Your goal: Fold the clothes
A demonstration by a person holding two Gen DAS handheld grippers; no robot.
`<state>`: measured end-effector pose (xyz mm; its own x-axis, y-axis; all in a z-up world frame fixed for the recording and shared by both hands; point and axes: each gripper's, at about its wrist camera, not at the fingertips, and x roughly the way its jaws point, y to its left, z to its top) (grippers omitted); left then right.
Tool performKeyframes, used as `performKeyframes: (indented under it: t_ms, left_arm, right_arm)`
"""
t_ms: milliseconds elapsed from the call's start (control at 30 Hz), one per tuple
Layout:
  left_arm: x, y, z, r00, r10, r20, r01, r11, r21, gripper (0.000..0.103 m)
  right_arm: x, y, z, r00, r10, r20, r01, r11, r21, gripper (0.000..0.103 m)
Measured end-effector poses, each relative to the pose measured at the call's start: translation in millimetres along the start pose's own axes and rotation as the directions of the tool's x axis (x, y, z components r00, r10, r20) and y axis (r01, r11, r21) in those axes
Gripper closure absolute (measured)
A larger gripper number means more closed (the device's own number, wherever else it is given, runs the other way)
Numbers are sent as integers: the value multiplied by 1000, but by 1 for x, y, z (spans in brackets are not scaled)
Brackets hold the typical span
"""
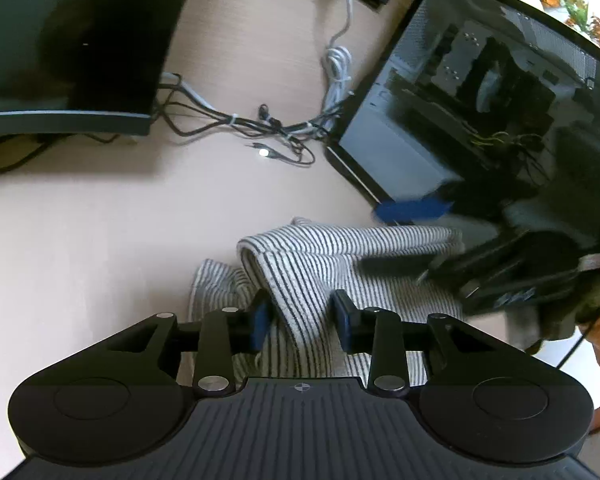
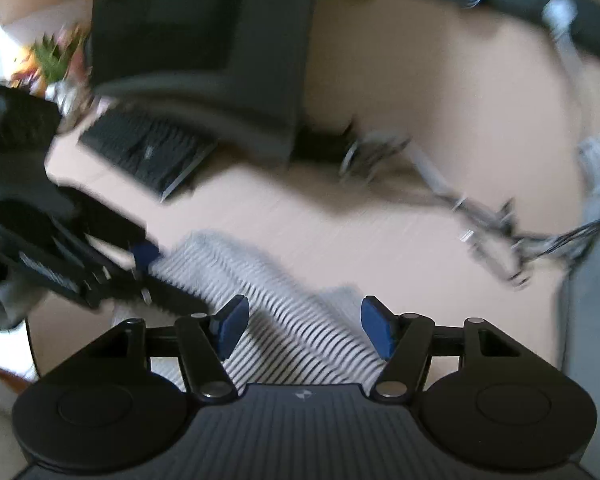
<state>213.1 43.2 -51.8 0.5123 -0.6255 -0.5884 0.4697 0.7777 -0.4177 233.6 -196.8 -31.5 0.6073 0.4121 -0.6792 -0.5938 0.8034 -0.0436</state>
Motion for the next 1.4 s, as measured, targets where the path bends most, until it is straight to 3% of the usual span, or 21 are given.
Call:
performKeyframes:
  t_ms: [67,133,200,233,267,333,500,567,633,700,767,900,967,1033,1233,1400]
  left_arm:
    - [-4,3,-1,1000,13,5,-12,1000,-8,64]
    - [-8,6,-1,1000,22,12,-21,1000,-19,62]
    - [-14,9,-2,999,25,25,-25,999,-23,60]
    - [-19,13,1,999,29,44,-27,999,-39,57]
    - [-24,16,3,997,33,63,-29,998,-54,51]
    - [-34,24,7,994,42,101,-33,996,-86,47]
    - [-54,56,19,987,55,149,-29,985,-173,43]
    - [-53,64,20,988,48,147,-16,977,-211,40]
    - [-48,61,20,990,27,138,3,976,-218,36]
    - [-43,54,18,993,8,120,17,979,-204,30]
    - [-37,43,14,995,-6,95,22,985,-173,25]
    - [-31,31,9,999,-28,45,33,992,-120,17]
    - [-26,27,9,999,-37,26,40,994,-102,13]
    - [-20,22,11,999,-36,10,36,996,-84,13]
    - [-6,7,18,999,-29,-15,29,999,-27,9]
    - [-5,3,17,999,-36,-18,36,999,-13,8]
  right_arm:
    - [20,-3,-4,998,23,-65,-24,1000,-13,34]
    - [30,-4,-9,997,21,-75,-20,1000,3,34]
    - [30,-2,-9,997,21,-69,-19,1000,25,51]
    - [27,3,-9,998,17,-64,-17,1000,12,74]
    - [22,11,-9,998,3,-55,-4,1000,-14,82]
    - [7,31,-8,1000,-3,-26,1,998,-59,90]
    - [-49,59,-7,996,72,54,-70,996,-51,92]
    - [-63,56,-3,995,52,88,-48,998,-39,93]
    - [-54,39,-5,995,-33,89,31,999,16,92]
    - [-37,18,-11,989,-134,70,128,988,84,92]
    - [-7,0,-27,978,-209,-16,210,969,130,85]
    - [11,-13,-44,971,-234,-40,237,951,198,76]
    - [9,-18,-44,971,-235,-38,238,947,216,49]
    - [6,-22,-44,971,-236,-35,238,943,233,39]
    - [-2,-39,-56,993,-117,-31,119,910,397,39]
    - [3,-40,-56,996,-82,-42,92,914,395,37]
